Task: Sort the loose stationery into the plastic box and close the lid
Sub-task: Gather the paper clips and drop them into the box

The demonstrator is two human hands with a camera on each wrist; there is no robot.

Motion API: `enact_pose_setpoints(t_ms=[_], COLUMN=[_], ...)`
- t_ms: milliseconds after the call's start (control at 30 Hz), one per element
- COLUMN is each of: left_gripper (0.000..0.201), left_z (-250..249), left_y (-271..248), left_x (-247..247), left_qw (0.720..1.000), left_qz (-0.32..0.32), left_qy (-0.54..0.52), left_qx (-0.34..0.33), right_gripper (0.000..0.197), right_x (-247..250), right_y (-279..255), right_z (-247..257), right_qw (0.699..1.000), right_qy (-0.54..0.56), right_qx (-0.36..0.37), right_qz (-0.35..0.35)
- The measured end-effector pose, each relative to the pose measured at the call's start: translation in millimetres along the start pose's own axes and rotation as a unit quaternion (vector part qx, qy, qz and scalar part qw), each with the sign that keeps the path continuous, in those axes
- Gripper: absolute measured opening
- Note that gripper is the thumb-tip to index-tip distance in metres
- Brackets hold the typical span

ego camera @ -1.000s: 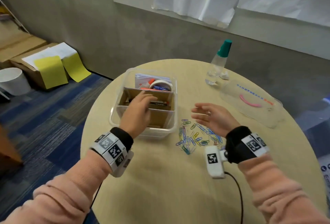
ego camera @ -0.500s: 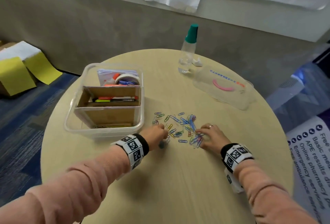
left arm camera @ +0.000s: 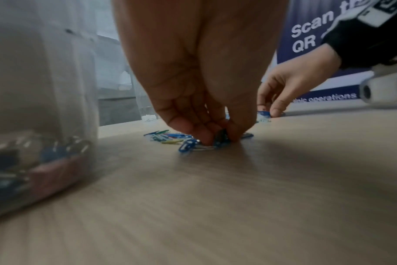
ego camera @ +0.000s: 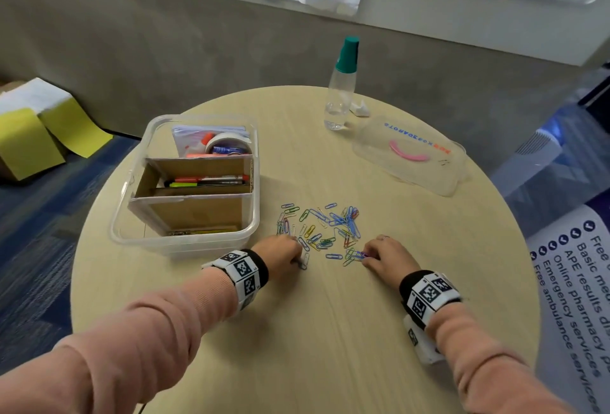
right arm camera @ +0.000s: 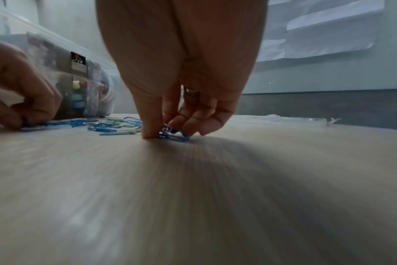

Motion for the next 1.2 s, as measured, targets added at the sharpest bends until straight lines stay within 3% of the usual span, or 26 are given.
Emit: enact_pose_setpoints(t_ms=[133, 200, 267, 367, 433, 500, 533, 567, 600, 667, 700, 767, 900, 967, 1067, 1200], left_gripper=[0.009, 0.013, 0.018, 0.014, 0.02, 0.021, 0.019, 0.018, 0.018, 0.011, 0.003, 0.02, 0.036, 0.034, 0.024, 0.024], left_z=[5.7, 13.0, 20.3, 21.8, 20.0, 18.0, 16.9, 15.9, 14.9, 11.6, 8.4, 3.9, 1.4, 0.5, 0.6, -2.6], left_y=[-2.7, -6.2, -9.3, -11.9, -11.2, -9.2, -7.8, -6.7, -5.3, -2.4, -1.9, 3.2, 10.3, 11.6, 10.6, 11.6], left_x=[2.2, 7.3, 8.8, 7.2, 4.7, 2.0, 0.6, -0.5, -1.6, 0.2, 2.5, 2.5, 0.5, -1.4, -1.9, 0.3], left_qw=[0.984, 0.942, 0.865, 0.729, 0.663, 0.632, 0.642, 0.677, 0.734, 0.862, 0.909, 0.964, 0.992, 0.995, 0.995, 0.997], left_qz=[-0.057, -0.113, -0.139, -0.141, -0.133, -0.127, -0.124, -0.123, -0.121, -0.131, -0.124, -0.086, -0.02, -0.01, -0.037, -0.03], left_qy=[-0.164, -0.313, -0.478, -0.666, -0.73, -0.756, -0.746, -0.715, -0.657, -0.479, -0.39, -0.25, -0.125, -0.095, -0.085, -0.021], left_qx=[0.027, 0.048, 0.063, 0.078, 0.099, 0.116, 0.121, 0.125, 0.123, 0.1, 0.08, 0.038, -0.016, -0.041, -0.048, -0.063], right_gripper=[0.01, 0.004, 0.017, 0.017, 0.019, 0.021, 0.02, 0.016, 0.015, 0.033, 0.043, 0.05, 0.042, 0.03, 0.017, 0.014], right_x=[-3.3, -1.3, -1.9, -1.9, -1.0, -0.4, 0.6, 0.6, 0.1, -2.8, -4.4, -4.4, -0.2, 1.2, -1.6, -4.9], right_y=[-4.4, -8.9, -12.5, -19.8, -23.0, -24.0, -24.4, -23.9, -23.3, -20.4, -18.0, -12.5, -2.4, 1.3, 3.1, 5.1], right_z=[0.2, 0.1, -0.1, 6.7, 14.4, 21.8, 25.8, 28.2, 30.3, 30.8, 29.3, 26.4, 24.6, 25.3, 26.6, 24.8], right_qw=[0.997, 0.977, 0.915, 0.757, 0.669, 0.617, 0.604, 0.603, 0.606, 0.622, 0.643, 0.712, 0.899, 0.961, 0.99, 0.998], right_qy=[0.067, 0.196, 0.391, 0.65, 0.74, 0.784, 0.795, 0.795, 0.792, 0.778, 0.758, 0.687, 0.422, 0.271, 0.138, 0.057], right_qx=[-0.029, -0.064, -0.076, -0.068, -0.059, -0.054, -0.055, -0.056, -0.058, -0.082, -0.107, -0.148, -0.114, -0.052, 0.006, 0.008], right_qz=[-0.031, -0.059, -0.062, -0.026, 0.014, 0.033, 0.038, 0.041, 0.044, 0.042, 0.029, -0.003, -0.016, -0.018, 0.019, 0.034])
Point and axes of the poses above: each hand's wrist, its own y-axis towards the middle knuckle, its own x-axis out of the back of the hand, z = x × y, the point moved 4 cm from there along y, towards the middle knuckle, and after that the axes turned 2 degrees about z, right-handed, at the moved point
